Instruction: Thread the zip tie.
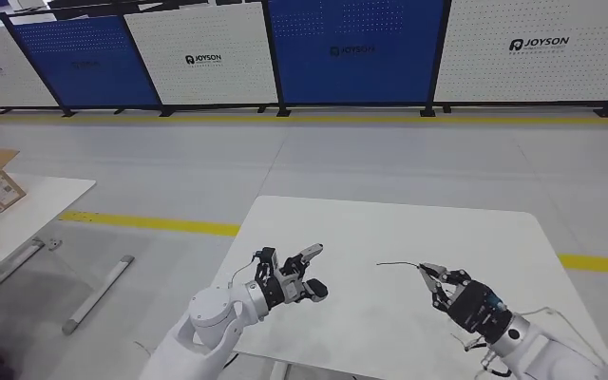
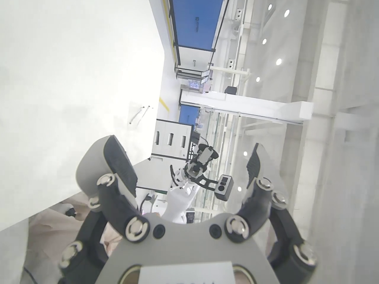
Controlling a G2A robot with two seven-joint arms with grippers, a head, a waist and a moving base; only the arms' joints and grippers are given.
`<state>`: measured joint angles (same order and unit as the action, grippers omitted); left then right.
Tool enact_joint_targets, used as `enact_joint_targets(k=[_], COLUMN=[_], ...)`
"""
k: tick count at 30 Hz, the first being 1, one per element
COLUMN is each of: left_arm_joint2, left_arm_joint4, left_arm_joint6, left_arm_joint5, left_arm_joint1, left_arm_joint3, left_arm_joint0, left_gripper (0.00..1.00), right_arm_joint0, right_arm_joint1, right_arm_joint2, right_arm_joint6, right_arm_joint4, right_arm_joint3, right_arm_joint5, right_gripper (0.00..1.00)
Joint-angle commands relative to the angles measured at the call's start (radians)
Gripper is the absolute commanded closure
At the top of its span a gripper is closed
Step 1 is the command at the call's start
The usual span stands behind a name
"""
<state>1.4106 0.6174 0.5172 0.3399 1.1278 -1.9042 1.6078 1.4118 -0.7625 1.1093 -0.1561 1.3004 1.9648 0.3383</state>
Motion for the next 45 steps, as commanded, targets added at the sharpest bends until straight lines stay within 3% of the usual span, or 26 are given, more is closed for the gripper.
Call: enact_joint_targets(k=[1,5,9,10,18,20,24,27,30,40,43,45], left_arm_joint2=[-0.022,-0.070,-0.131,-0.138,-0.138,-0.152,-0.192,-0.236,-0.272,-0.272,-0.270,-0.264], left_arm_joint4=[0.021,0.032,0.137,0.149,0.149,0.189,0.266,0.304,0.353,0.354,0.394,0.411], left_arm_joint6=[0.014,-0.016,-0.053,-0.064,-0.064,-0.054,-0.060,-0.058,-0.106,-0.107,-0.120,-0.165], left_arm_joint5=[0.000,0.000,0.000,0.000,0.000,0.000,0.000,0.000,0.000,-0.003,-0.040,-0.060], left_arm_joint1=[-0.005,-0.022,-0.038,-0.041,-0.041,-0.038,-0.041,-0.051,-0.061,-0.060,-0.055,-0.052], left_arm_joint3=[0.003,0.015,0.061,0.069,0.069,0.078,0.112,0.134,0.161,0.159,0.151,0.145], left_arm_joint0=[-0.004,-0.026,-0.089,-0.104,-0.104,-0.103,-0.135,-0.165,-0.210,-0.210,-0.208,-0.208], left_gripper=[0.00,0.00,0.00,0.00,0.00,0.00,0.00,0.00,0.00,0.00,0.00,0.00], right_arm_joint0=[-0.031,-0.103,-0.176,-0.176,-0.176,-0.175,-0.186,-0.235,-0.278,-0.278,-0.278,-0.278], right_arm_joint1=[-0.005,-0.020,-0.030,-0.030,-0.030,-0.031,-0.036,-0.029,-0.021,-0.021,-0.021,-0.021], right_arm_joint2=[-0.032,-0.116,-0.195,-0.195,-0.195,-0.195,-0.216,-0.273,-0.322,-0.322,-0.322,-0.322], right_arm_joint6=[0.018,0.055,0.036,0.036,0.036,0.036,0.073,0.133,0.147,0.147,0.147,0.147], right_arm_joint4=[0.081,0.187,0.214,0.214,0.214,0.214,0.270,0.270,0.270,0.270,0.270,0.270], right_arm_joint3=[0.007,0.011,-0.011,-0.011,-0.011,-0.011,0.007,0.023,0.026,0.026,0.026,0.026], right_arm_joint5=[0.002,0.002,0.002,0.002,0.002,0.000,0.002,0.002,0.002,0.002,0.002,0.002], right_gripper=[1.00,1.00,1.00,1.00,1.00,1.00,1.00,1.00,1.00,1.00,1.00,1.00])
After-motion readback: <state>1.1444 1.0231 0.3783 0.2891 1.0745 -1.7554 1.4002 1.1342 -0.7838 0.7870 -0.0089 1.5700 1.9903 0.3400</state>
